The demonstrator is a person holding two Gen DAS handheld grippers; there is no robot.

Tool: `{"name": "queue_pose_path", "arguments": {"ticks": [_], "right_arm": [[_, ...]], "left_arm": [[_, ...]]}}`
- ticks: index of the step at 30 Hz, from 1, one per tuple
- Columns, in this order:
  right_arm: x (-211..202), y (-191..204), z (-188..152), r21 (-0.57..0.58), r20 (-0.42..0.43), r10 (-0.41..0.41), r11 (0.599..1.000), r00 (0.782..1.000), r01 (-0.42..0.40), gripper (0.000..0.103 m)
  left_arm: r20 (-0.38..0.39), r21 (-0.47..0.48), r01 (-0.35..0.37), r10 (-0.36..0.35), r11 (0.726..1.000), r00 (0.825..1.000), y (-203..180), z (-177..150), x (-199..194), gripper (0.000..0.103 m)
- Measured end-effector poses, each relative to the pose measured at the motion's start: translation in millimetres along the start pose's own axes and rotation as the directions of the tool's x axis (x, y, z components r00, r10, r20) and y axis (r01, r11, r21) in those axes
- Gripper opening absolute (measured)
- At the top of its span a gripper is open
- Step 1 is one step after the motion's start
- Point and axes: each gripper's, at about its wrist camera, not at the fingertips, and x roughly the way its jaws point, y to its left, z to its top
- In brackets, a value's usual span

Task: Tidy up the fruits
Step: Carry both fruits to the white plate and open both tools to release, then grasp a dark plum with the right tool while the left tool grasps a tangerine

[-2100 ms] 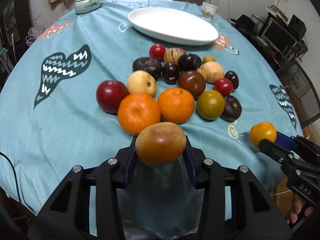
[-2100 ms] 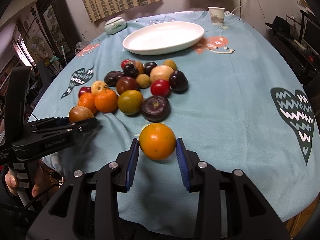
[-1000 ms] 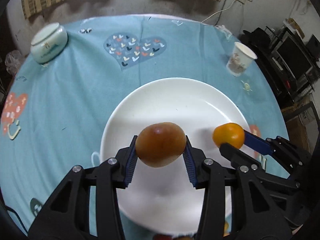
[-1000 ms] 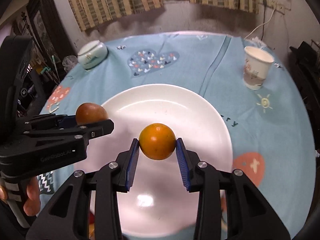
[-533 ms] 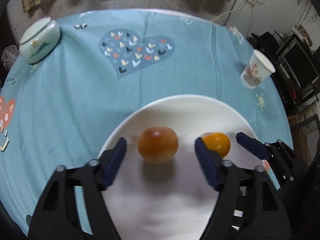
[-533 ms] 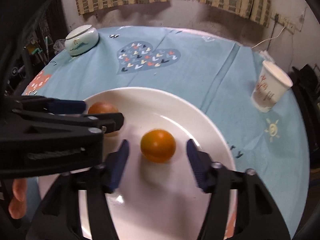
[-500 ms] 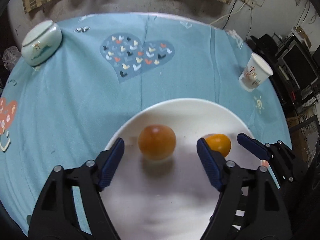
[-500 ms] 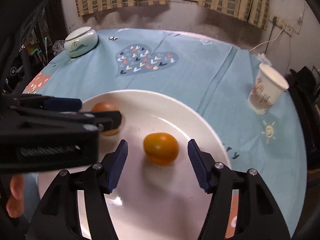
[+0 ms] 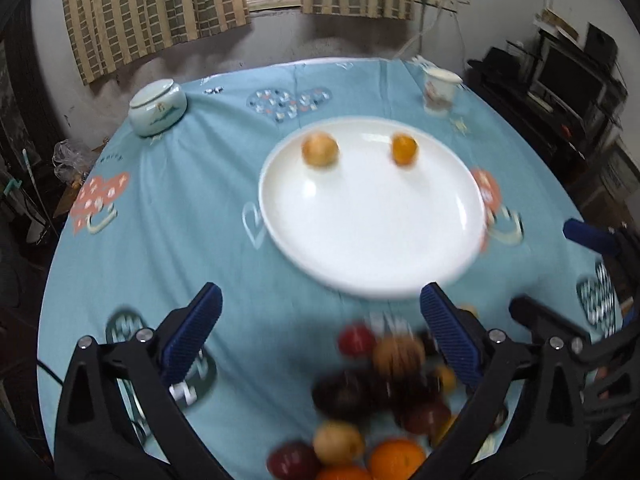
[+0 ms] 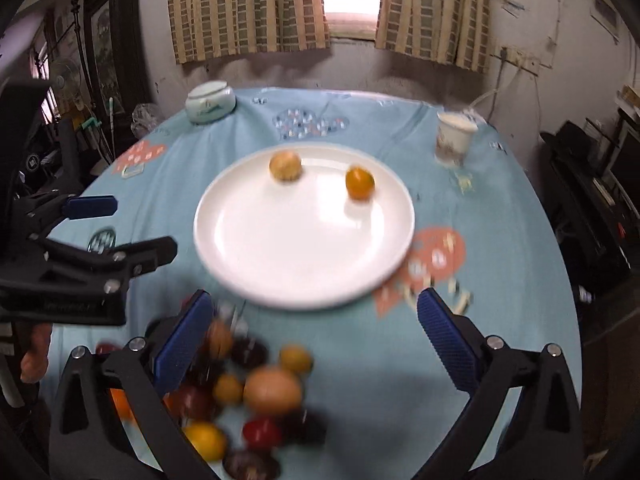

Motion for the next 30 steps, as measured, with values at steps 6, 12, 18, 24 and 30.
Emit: {"name": "queue_pose_path", "arguments": {"ticks": [6,12,18,24,30], "right_arm": [[-22,9,-53,0.052,-0.06,0.002,0.999,0.998,0.001,0.102],[-38,14,-71,0.045,-0.062,-0.019,0.999,0.998,0.022,0.102],[-36,23,-93,0.031,-0.118,0.001,1.0,0.993,0.003,0.102],[-18,35,-113,0.01,-0.192,0.067,0.998,0.979,-0.067,0.061],[12,38,-116,0.004,-0.202,0.079,0.997,0.976,-0.08,0.045]], "left_arm": [[-0.02,-0.013,0.024,-0.024,1.0,1.0,-7,-81,-19,0.101],[-0.024,-0.043,-0.007,0.006,0.999,1.0,10,-103,-29,0.101],[-0.041,-0.049,-0.004,0.002,0.999,0.999,21,-121,-39,0.101],[-0.076,-0.037,0.005,-0.008,0.999,0.997,19,-140,-40,0.101],[-0.099,-0.048,0.033,-0.038,0.998,0.994,19,-148,-39,0.101]]}}
